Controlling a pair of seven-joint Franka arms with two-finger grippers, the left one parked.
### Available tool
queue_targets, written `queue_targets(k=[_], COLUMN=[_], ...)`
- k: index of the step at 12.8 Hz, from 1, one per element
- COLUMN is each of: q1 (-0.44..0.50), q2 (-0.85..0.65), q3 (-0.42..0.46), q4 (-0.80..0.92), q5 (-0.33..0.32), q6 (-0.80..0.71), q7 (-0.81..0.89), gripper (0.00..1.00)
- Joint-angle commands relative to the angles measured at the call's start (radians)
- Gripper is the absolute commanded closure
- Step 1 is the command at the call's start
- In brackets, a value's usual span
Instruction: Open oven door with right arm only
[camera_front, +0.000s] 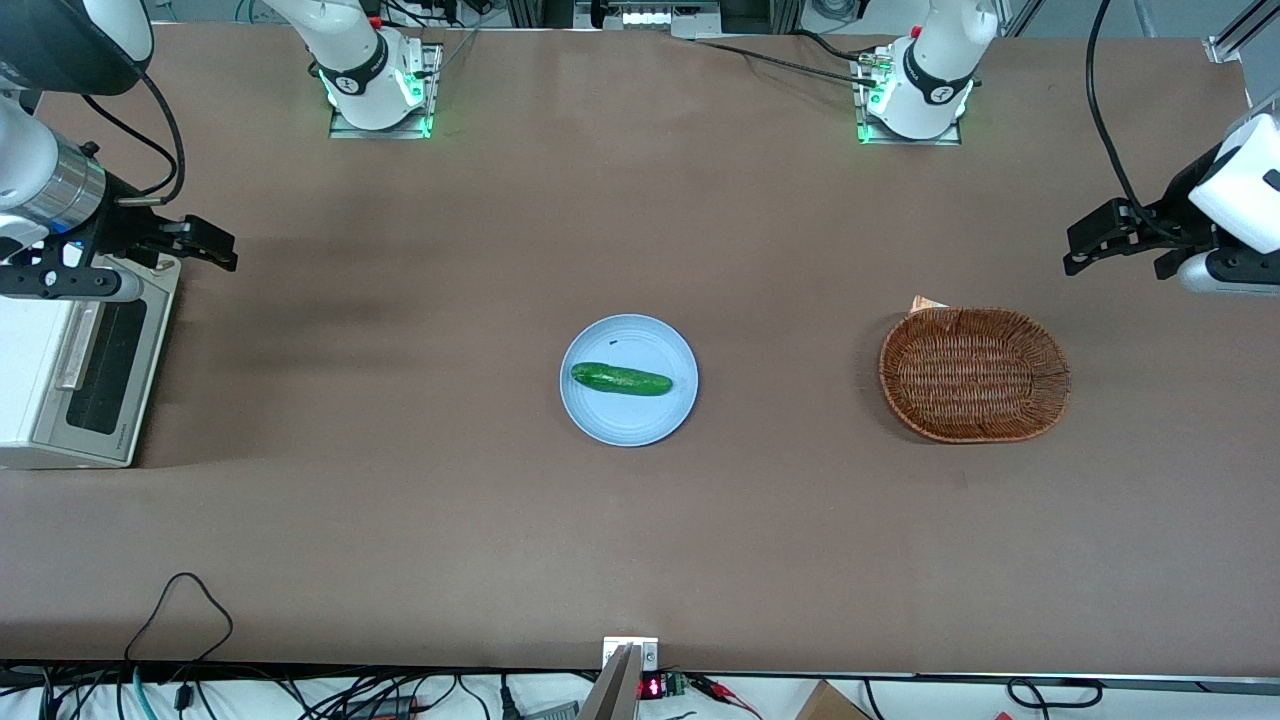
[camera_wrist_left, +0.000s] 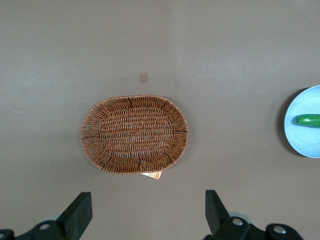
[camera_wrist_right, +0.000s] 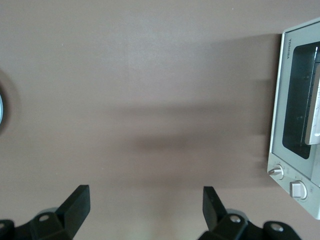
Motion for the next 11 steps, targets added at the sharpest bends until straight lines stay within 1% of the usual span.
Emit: queue_targets(k=[1,8,9,10,11], q1=[0.001,-0.001,-0.001,-0.002,-0.002], q2=[0.008,0.014,0.014,0.014,0.014], q3=[0.001,0.001,0.001,0.001,0.003], q4=[0.024,0.024,0.024,0.024,0.025], q5=[0.005,0.005,0.003,0.005,0.005], q6=[-0.021,-0.02,-0.02,-0.02,-0.023], q7=[-0.006,-0.002,0.0,-0.008,-0.011], gripper=[0.0,0.01,0.1,0.42,0.68])
